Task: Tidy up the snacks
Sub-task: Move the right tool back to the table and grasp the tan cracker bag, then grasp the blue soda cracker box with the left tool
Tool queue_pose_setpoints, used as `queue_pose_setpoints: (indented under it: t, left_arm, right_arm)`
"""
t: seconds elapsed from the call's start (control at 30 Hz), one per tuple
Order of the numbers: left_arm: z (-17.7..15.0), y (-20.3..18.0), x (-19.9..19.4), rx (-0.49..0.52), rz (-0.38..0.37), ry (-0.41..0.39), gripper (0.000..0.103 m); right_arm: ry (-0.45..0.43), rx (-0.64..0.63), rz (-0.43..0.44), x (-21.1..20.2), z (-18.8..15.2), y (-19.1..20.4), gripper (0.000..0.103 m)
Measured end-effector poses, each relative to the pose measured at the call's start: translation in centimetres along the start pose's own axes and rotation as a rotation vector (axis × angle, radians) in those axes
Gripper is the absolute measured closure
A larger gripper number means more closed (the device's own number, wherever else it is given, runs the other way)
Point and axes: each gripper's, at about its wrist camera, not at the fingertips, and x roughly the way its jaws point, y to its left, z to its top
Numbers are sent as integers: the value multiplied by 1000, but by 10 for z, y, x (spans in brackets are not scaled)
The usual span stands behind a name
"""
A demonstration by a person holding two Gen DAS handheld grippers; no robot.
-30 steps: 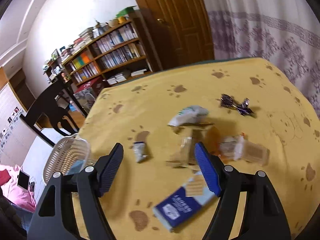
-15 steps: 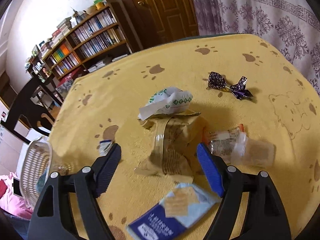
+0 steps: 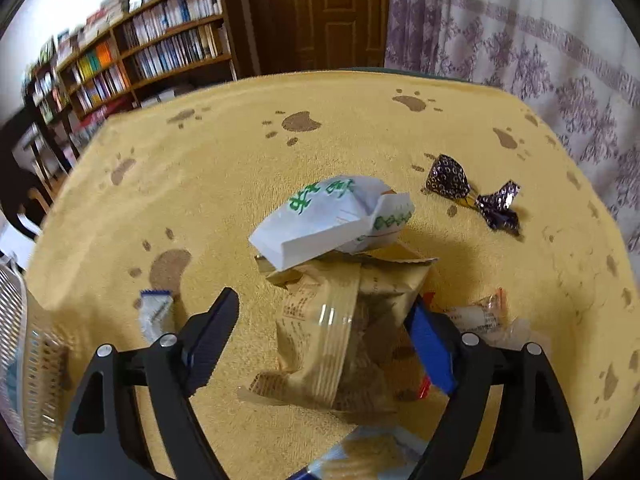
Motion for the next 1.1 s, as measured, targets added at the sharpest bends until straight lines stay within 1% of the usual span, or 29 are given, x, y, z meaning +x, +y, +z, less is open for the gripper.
queue_pose_setpoints:
  t: [0.03, 0.13, 0.2, 0.27, 0.4, 0.53, 0.6, 0.73, 0.87, 0.97, 1.0, 1.1]
  left_arm:
    - [0, -1, 0, 3, -2, 1, 3]
    - [-2, -6, 2, 16, -6, 8, 3]
    - [-4, -8, 5, 26, -8, 16, 3]
    - [-5, -12, 8, 35, -10, 24, 3]
    - [-8, -19, 12, 53, -17, 33, 3]
    - [-13, -31, 16, 81, -27, 45, 3]
    - [-17, -39, 18, 101, -34, 51, 3]
    - [-28, -58, 21, 149, -65, 66, 3]
    - [-47, -85, 27, 208, -129, 113, 3]
    - [-68, -112, 31, 271, -208, 158, 3]
    - [-77, -124, 33, 301, -254, 179, 3]
    - [-98, -148, 34, 365, -337, 210, 3]
  right_arm:
    - [-1, -19, -22, 0, -1, 3, 25]
    - [-23, -100, -121, -1, -6, 11, 43]
    - [-29, -124, -127, -3, -9, 11, 44]
    - [-29, -114, -121, -5, -11, 7, 45]
    - [-45, -87, -81, -17, -15, -4, 46]
    - [-90, -51, -8, -45, -15, -20, 46]
    - [-109, -42, 14, -57, -16, -27, 46]
    - [-157, -16, 80, -89, -23, -47, 46]
    - [-197, -5, 120, -115, -35, -70, 46]
    - [-213, 10, 140, -126, -46, -85, 46]
    - [-218, 16, 146, -130, -50, -91, 46]
    - [-226, 30, 158, -136, -61, -105, 46]
